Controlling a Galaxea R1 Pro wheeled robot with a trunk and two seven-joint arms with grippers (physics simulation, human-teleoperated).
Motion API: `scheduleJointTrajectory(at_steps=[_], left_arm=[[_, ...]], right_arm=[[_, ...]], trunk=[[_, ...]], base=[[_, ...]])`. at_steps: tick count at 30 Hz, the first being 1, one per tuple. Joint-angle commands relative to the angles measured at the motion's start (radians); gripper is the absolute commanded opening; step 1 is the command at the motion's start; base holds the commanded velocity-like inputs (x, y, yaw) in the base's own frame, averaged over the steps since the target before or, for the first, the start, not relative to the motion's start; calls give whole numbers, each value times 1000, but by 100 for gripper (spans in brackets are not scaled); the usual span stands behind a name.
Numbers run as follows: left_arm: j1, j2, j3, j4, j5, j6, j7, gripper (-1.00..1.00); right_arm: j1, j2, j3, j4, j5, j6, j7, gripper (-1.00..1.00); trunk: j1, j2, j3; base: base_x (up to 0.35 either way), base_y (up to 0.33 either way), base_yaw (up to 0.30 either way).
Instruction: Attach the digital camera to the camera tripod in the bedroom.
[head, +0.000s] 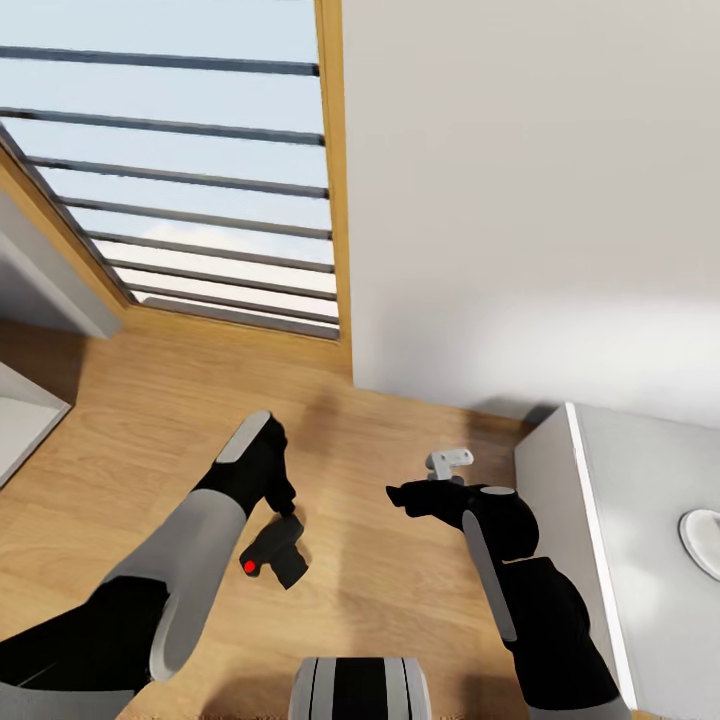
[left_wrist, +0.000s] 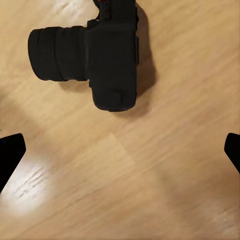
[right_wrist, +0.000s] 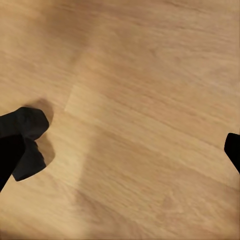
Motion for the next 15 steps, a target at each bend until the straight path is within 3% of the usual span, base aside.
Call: scheduleJointTrajectory(at_steps=[1, 15], left_arm=[[0, 1, -3, -1, 0, 0, 5, 100], [-13, -4, -3, 7, -1, -1, 5, 100]], right_arm=[[-1, 0, -1, -1, -1, 4, 2, 100], [1, 0, 13, -1, -1, 4, 2, 100]], trunk=[[0, -1, -5], [7, -4, -59]], base=[[0, 0, 0], [0, 0, 0]])
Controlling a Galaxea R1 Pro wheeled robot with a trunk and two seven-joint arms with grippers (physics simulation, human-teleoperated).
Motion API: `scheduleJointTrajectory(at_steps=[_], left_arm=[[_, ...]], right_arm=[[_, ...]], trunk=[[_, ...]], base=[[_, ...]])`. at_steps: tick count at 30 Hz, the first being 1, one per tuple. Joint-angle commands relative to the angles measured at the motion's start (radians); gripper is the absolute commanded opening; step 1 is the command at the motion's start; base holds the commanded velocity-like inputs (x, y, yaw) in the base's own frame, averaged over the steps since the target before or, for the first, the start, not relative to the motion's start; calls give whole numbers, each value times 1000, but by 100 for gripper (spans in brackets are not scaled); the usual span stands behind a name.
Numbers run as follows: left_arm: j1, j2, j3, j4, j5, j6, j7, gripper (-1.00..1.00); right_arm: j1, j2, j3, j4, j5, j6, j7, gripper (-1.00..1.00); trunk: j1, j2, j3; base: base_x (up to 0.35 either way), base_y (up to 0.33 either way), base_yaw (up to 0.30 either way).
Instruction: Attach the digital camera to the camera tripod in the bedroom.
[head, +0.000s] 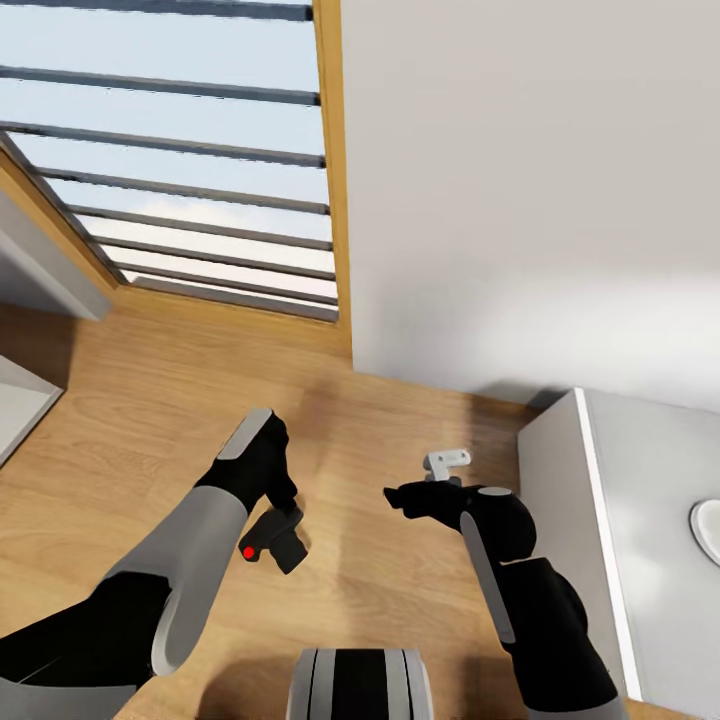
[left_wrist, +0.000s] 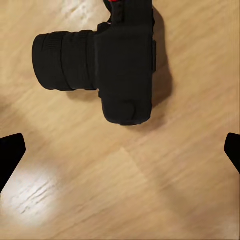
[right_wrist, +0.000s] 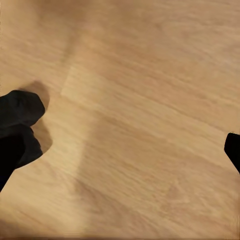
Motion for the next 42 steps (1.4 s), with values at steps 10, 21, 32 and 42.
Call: scheduleJointTrajectory(at_steps=[10, 21, 32, 42], left_arm=[[-19, 0, -5, 0, -1, 0, 4, 100], [-25, 0, -8, 0, -2, 0, 1, 100], [-25, 0, -11, 0, -3, 0, 2, 100], [-26, -1, -12, 0, -3, 0, 1, 100]], right_arm=[[1, 0, 26, -1, 1, 4, 0, 100], [1, -1, 31, -1, 1, 4, -2, 100], [2, -1, 32, -1, 1, 4, -2, 100], [2, -1, 35, -1, 1, 4, -2, 100]], trunk=[[4, -3, -39], [8, -5, -74], [8, -5, -74], [13, -7, -113]], base=[[0, 0, 0], [0, 0, 0], [0, 0, 0], [0, 0, 0]])
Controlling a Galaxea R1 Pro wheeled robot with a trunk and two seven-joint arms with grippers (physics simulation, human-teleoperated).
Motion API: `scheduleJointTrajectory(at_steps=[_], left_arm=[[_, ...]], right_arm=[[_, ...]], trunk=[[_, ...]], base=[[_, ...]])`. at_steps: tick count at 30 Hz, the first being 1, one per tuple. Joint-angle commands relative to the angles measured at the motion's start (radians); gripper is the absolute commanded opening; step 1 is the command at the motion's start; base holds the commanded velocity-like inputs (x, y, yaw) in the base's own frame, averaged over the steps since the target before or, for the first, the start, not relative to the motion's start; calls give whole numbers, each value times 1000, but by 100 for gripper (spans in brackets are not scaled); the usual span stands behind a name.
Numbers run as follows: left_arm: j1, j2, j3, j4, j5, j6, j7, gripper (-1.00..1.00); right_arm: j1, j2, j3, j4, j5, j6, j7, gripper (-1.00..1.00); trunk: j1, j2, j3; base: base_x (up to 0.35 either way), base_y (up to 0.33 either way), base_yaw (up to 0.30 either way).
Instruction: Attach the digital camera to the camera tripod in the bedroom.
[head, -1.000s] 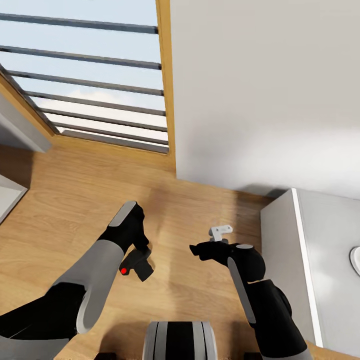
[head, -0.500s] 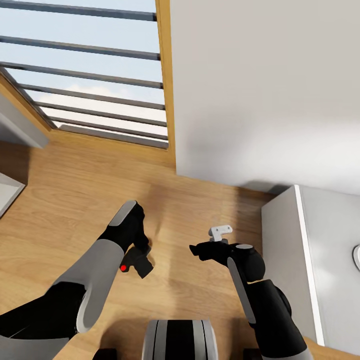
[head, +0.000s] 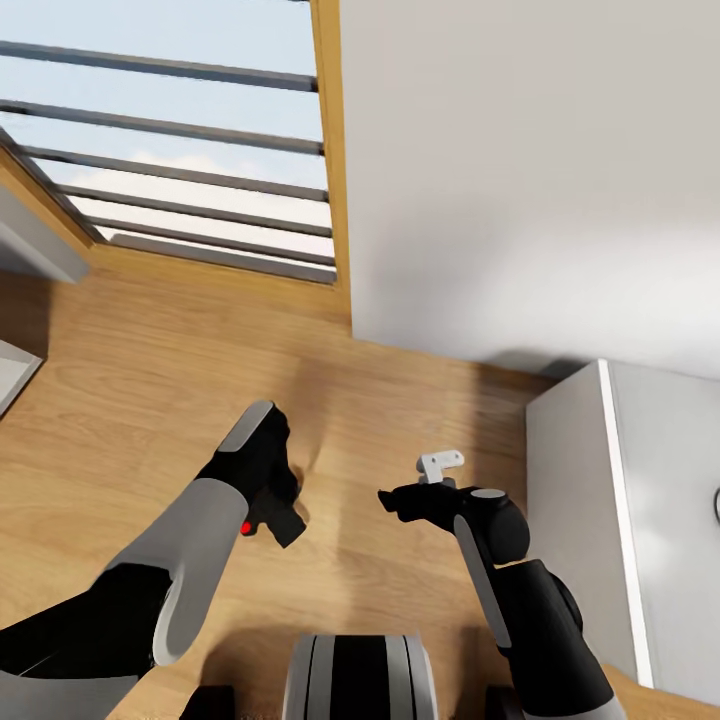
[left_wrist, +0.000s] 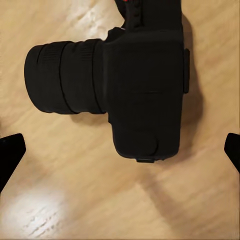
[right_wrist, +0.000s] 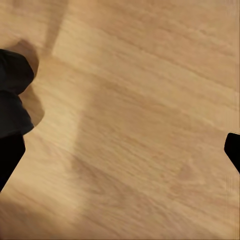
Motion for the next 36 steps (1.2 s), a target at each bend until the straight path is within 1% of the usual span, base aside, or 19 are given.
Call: scheduleJointTrajectory(at_steps=[1, 8, 36], left_arm=[[0, 1, -4, -1, 0, 0, 4, 100], [-1, 1, -5, -1, 0, 0, 4, 100], [-12, -1, -8, -4, 4, 1, -5, 100]], right_arm=[[0, 0, 0, -1, 0, 4, 2, 100], [0, 0, 0, -1, -1, 4, 2, 100], [0, 0, 2, -1, 0, 4, 2, 100]], trunk=[[0, 0, -5], [3, -2, -32], [3, -2, -32]], base=[[0, 0, 0], [0, 0, 0], [0, 0, 0]])
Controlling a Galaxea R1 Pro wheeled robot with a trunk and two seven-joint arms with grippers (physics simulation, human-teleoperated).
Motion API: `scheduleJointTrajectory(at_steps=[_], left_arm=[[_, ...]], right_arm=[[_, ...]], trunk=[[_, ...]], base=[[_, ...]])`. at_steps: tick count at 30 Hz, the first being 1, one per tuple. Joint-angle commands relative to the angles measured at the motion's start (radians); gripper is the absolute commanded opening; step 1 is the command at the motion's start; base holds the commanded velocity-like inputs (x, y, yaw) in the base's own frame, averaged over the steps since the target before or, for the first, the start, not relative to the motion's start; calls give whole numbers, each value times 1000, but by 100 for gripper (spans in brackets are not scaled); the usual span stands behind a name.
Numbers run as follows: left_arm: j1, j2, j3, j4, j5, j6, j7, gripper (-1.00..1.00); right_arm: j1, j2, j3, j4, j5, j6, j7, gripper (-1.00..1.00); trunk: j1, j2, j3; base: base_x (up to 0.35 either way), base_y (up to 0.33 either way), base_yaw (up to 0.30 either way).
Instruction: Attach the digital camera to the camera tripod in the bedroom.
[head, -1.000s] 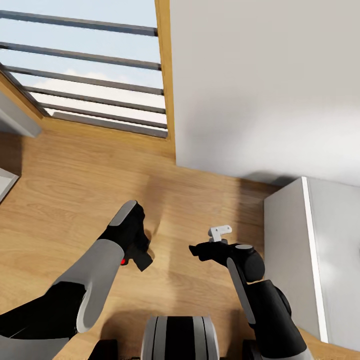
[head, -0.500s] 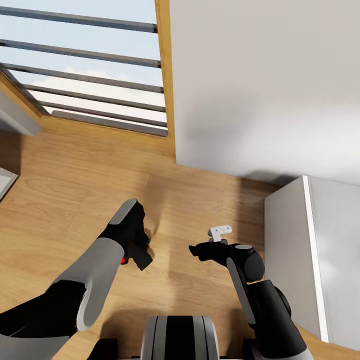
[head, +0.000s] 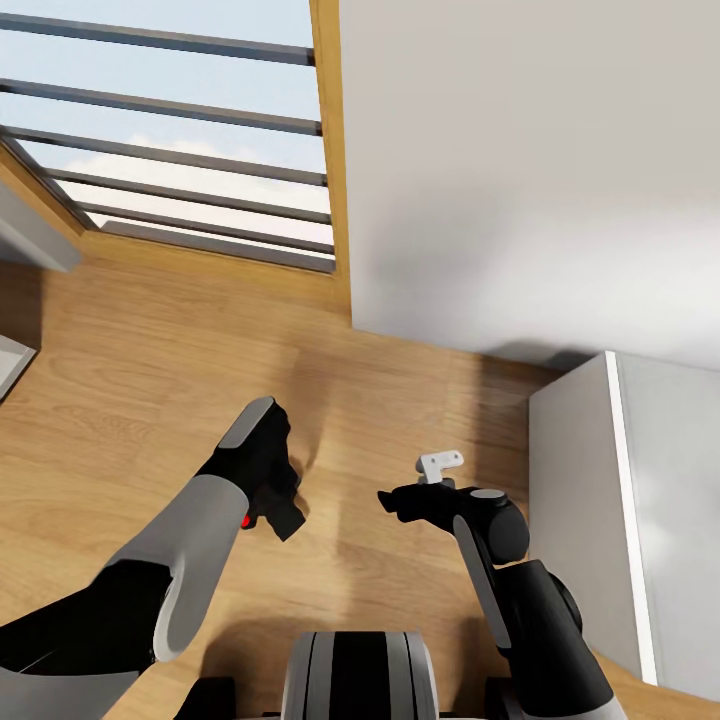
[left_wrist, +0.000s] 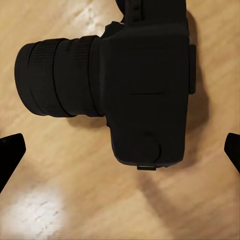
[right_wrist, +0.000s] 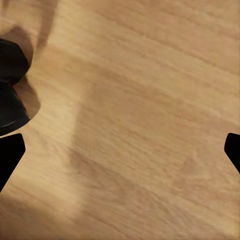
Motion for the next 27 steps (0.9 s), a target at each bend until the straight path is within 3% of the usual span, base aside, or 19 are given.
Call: scheduleJointTrajectory(at_steps=[1, 27], left_arm=[[0, 1, -3, -1, 1, 0, 4, 100], [1, -1, -5, -17, 15, 11, -10, 100]], right_arm=[[0, 0, -1, -1, 0, 4, 2, 100], [0, 0, -1, -1, 0, 4, 2, 100]], trunk=[[0, 0, -1], [0, 0, -1]], base=[[0, 0, 0], [0, 0, 0]])
